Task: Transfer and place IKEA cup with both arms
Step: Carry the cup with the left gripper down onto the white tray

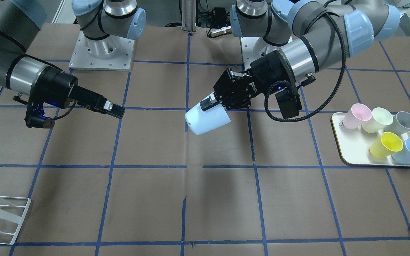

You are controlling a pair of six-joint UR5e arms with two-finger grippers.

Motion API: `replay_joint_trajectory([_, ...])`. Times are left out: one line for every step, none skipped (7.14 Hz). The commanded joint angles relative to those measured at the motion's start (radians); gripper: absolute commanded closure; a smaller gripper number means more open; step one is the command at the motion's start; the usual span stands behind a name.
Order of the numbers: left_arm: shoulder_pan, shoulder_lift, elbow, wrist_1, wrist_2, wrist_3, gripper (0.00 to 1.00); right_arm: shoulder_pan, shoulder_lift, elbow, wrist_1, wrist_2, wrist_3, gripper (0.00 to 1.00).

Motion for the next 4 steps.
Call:
replay_joint_trajectory([0.001, 0.068, -0.001, -0.092, 0.284, 0.154, 1.0, 0.015, -0.068, -0.048, -0.013, -0.294, 0.094, 0.0])
replay_joint_trajectory([0.005, 0.093, 0.005, -0.168, 0.411, 0.319, 1.0, 0.045, -0.097, -0.052, -0.01, -0.448, 0.105, 0.0])
replay_joint_trajectory([0.013, 0.114, 0.008, -0.243, 0.514, 0.483, 1.0, 0.097, -0.099, -0.087, 0.001, -0.613, 0.136, 0.0])
replay_joint_trajectory([0.045, 0.125, 0.016, -0.287, 0.664, 0.628, 1.0, 0.157, -0.096, -0.123, 0.028, -0.756, 0.136, 0.0])
